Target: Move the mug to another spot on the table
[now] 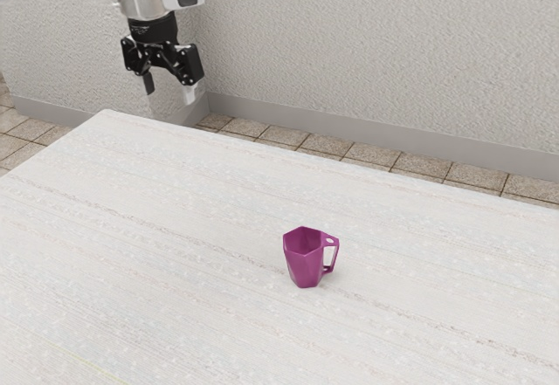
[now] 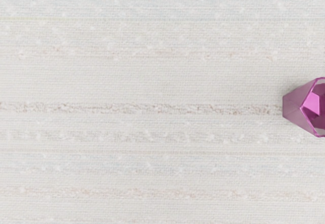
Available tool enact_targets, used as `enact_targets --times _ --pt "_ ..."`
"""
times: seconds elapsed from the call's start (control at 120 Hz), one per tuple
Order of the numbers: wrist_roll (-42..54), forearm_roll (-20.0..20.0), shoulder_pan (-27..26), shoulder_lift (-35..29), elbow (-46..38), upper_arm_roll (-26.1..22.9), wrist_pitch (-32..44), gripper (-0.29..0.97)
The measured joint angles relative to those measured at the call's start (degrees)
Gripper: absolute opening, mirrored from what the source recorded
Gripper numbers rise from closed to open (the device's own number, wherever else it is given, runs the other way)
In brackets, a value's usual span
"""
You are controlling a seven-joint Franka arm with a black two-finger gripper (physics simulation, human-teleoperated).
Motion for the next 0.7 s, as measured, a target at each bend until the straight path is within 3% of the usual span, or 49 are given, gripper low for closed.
enact_targets --times 0.183,0.3,0.483,0.7 --pt "-0.57 -1.20 0.03 -0.21 -0.01 -0.01 0.34 0.68" --pt "-6.65 -1.63 -0.09 -0.56 0.03 -0.89 0.00 0.68" --pt "-20.51 -2.61 -0.18 0.25 -3.78 -6.87 2.54 0.68" --pt "-44.10 -3.53 -0.43 3.73 -6.34 -12.39 7.64 0.68"
